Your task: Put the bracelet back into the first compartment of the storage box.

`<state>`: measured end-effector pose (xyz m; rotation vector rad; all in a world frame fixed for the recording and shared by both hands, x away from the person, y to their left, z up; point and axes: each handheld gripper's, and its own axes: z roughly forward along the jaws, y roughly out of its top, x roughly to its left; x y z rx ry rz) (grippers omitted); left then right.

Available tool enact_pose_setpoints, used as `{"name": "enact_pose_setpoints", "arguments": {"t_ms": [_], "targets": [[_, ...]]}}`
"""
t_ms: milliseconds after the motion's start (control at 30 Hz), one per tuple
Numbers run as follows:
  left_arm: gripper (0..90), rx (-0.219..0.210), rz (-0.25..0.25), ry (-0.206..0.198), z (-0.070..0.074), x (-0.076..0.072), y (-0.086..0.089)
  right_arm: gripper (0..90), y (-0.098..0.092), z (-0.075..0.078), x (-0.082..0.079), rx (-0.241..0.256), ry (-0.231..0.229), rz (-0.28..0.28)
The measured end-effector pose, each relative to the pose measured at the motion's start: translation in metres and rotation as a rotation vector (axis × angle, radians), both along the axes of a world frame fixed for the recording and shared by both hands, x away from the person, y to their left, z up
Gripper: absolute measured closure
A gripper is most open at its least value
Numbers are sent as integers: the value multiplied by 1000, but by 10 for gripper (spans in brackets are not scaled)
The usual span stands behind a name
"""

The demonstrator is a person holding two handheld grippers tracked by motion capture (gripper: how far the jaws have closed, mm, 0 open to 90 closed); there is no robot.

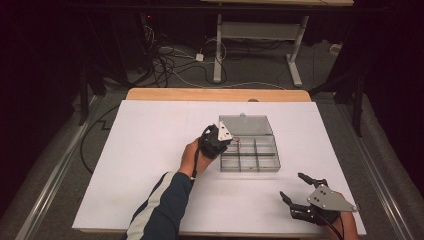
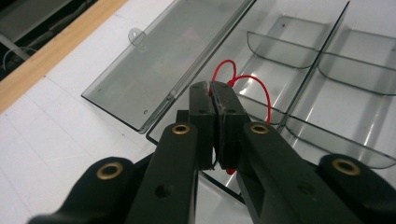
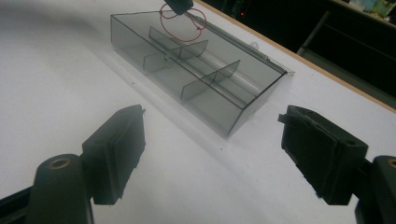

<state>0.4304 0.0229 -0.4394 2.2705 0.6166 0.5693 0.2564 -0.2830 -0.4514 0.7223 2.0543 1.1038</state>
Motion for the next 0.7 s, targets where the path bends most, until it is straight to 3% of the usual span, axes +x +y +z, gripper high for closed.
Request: {"name": "enact_pose_setpoints", "arguments": {"t_ms": [567, 700], "targets": [[849, 15, 56, 20, -10, 10, 2, 217, 1, -1, 0, -7, 6, 9], [803, 13, 56, 15, -10, 10, 0, 217, 0, 0, 0, -3, -1, 0]]}}
